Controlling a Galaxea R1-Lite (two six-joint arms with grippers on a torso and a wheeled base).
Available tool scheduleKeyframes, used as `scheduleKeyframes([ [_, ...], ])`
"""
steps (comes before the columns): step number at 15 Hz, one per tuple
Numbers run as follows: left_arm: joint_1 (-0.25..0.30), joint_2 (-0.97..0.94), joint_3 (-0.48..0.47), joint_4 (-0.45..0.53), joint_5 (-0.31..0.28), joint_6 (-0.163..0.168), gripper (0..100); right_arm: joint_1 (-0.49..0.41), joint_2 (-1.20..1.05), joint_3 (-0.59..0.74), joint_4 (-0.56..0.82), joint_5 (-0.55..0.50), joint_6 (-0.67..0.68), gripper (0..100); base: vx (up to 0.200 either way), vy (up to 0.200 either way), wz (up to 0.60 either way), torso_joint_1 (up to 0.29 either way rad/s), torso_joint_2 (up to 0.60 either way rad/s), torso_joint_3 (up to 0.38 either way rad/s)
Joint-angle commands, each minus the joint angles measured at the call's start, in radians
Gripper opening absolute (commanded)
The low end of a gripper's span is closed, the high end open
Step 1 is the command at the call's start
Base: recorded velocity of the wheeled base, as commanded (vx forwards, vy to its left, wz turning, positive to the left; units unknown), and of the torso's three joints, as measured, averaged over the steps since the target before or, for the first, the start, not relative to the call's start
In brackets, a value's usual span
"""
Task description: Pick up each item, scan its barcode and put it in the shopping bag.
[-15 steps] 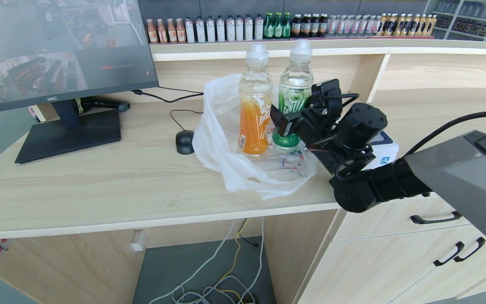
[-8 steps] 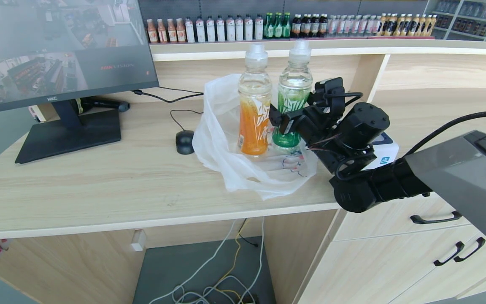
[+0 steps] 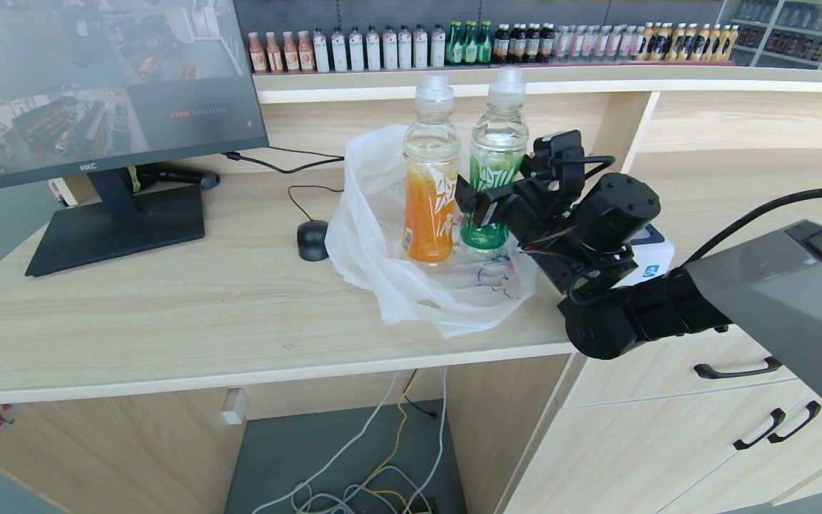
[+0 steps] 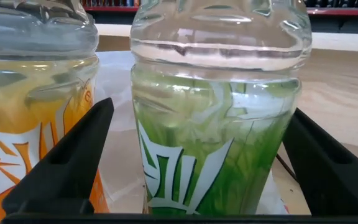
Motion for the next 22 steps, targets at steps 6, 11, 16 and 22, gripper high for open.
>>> scheduleKeyframes([
  [6, -0.001, 0.000, 0.000, 0.000, 0.000, 0.000, 100, 0.010, -0.075, 0.159, -0.098, -0.013, -0.014, 100, 0.000, 0.000, 0.00, 0.000, 0.00, 0.000],
  [11, 0.000, 0.000, 0.000, 0.000, 0.000, 0.000, 100, 0.011, -0.187, 0.420, -0.213, -0.048, -0.027, 100, 0.000, 0.000, 0.00, 0.000, 0.00, 0.000],
  [16, 0.000, 0.000, 0.000, 0.000, 0.000, 0.000, 100, 0.014, -0.440, 0.745, -0.213, -0.061, -0.034, 100, 0.000, 0.000, 0.00, 0.000, 0.00, 0.000],
  [22, 0.000, 0.000, 0.000, 0.000, 0.000, 0.000, 100, -0.006, -0.786, 1.152, -0.213, -0.061, 0.006, 100, 0.000, 0.000, 0.00, 0.000, 0.00, 0.000],
])
